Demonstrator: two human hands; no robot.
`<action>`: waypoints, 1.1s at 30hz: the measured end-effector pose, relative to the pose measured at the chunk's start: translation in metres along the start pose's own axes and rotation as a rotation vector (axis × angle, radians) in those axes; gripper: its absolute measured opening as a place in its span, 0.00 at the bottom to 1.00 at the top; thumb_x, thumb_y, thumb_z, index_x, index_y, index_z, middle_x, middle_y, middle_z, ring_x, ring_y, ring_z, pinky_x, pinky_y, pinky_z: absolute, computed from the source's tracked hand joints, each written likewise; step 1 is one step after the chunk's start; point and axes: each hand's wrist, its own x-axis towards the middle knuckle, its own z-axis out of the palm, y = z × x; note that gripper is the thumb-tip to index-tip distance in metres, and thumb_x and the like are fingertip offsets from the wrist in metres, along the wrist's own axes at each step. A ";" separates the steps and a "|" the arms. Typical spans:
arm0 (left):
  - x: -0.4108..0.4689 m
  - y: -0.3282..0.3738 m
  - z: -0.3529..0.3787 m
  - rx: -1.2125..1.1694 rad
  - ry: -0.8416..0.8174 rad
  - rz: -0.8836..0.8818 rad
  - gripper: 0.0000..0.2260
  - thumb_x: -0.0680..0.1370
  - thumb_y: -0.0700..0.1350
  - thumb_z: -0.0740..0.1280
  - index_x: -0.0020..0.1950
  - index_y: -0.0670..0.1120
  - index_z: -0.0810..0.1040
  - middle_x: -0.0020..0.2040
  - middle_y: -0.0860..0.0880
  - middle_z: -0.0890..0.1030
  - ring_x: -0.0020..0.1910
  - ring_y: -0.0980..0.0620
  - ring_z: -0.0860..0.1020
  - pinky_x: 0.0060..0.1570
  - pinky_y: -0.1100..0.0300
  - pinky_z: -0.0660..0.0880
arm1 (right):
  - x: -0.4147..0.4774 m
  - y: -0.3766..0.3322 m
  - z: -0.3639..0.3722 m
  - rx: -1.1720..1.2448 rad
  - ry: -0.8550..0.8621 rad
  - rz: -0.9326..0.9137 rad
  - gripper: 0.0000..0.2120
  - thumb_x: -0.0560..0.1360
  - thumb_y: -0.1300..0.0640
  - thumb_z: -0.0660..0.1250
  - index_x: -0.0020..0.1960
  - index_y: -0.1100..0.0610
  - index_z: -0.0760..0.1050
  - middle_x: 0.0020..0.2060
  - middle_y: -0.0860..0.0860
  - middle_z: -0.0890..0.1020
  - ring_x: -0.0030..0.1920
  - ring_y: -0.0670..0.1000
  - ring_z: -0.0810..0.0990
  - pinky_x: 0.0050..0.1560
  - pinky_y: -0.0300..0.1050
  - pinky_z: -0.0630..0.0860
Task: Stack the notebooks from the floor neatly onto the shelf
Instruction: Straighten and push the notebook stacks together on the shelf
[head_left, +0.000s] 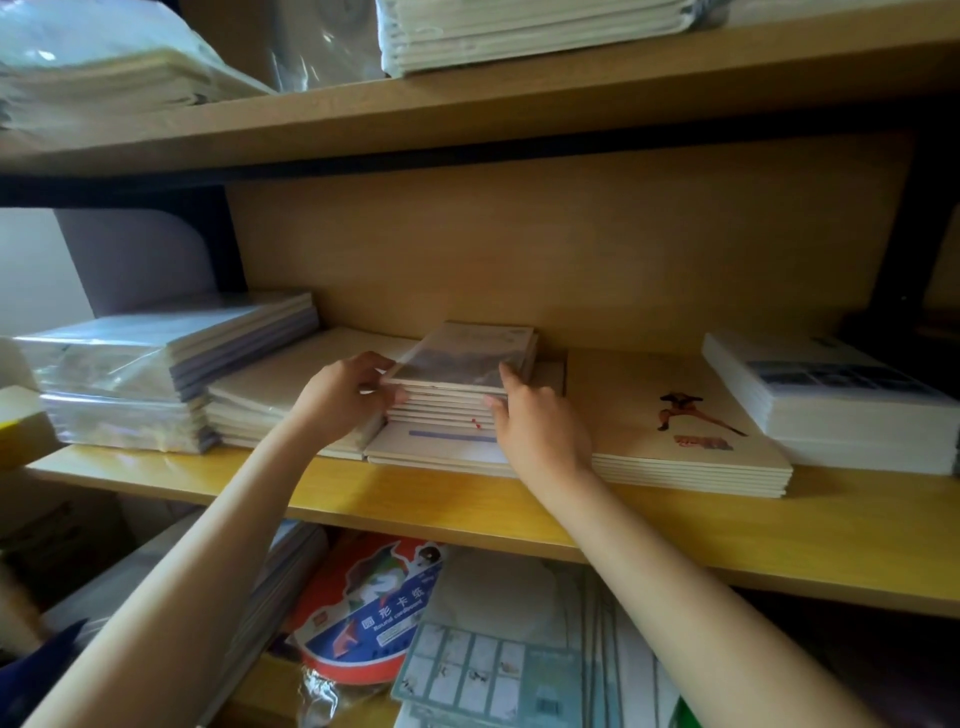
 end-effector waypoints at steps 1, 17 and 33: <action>0.000 0.000 0.000 0.006 0.001 0.000 0.18 0.73 0.46 0.72 0.61 0.45 0.76 0.54 0.45 0.82 0.54 0.47 0.80 0.52 0.55 0.74 | 0.000 0.000 0.000 0.005 0.002 0.004 0.23 0.82 0.46 0.52 0.75 0.51 0.59 0.52 0.55 0.82 0.49 0.54 0.82 0.37 0.46 0.76; -0.001 0.003 0.009 -0.027 0.119 0.081 0.15 0.73 0.47 0.71 0.59 0.51 0.80 0.55 0.51 0.82 0.53 0.52 0.79 0.51 0.55 0.75 | 0.008 0.005 0.020 -0.061 0.233 -0.081 0.18 0.81 0.51 0.57 0.69 0.49 0.70 0.56 0.56 0.82 0.59 0.56 0.77 0.58 0.48 0.68; 0.002 0.011 0.008 -0.160 0.117 -0.058 0.12 0.74 0.46 0.70 0.57 0.49 0.81 0.55 0.48 0.83 0.55 0.49 0.79 0.54 0.58 0.73 | 0.005 0.003 0.011 -0.029 0.156 0.005 0.19 0.81 0.49 0.53 0.71 0.50 0.67 0.54 0.54 0.82 0.53 0.54 0.80 0.47 0.45 0.75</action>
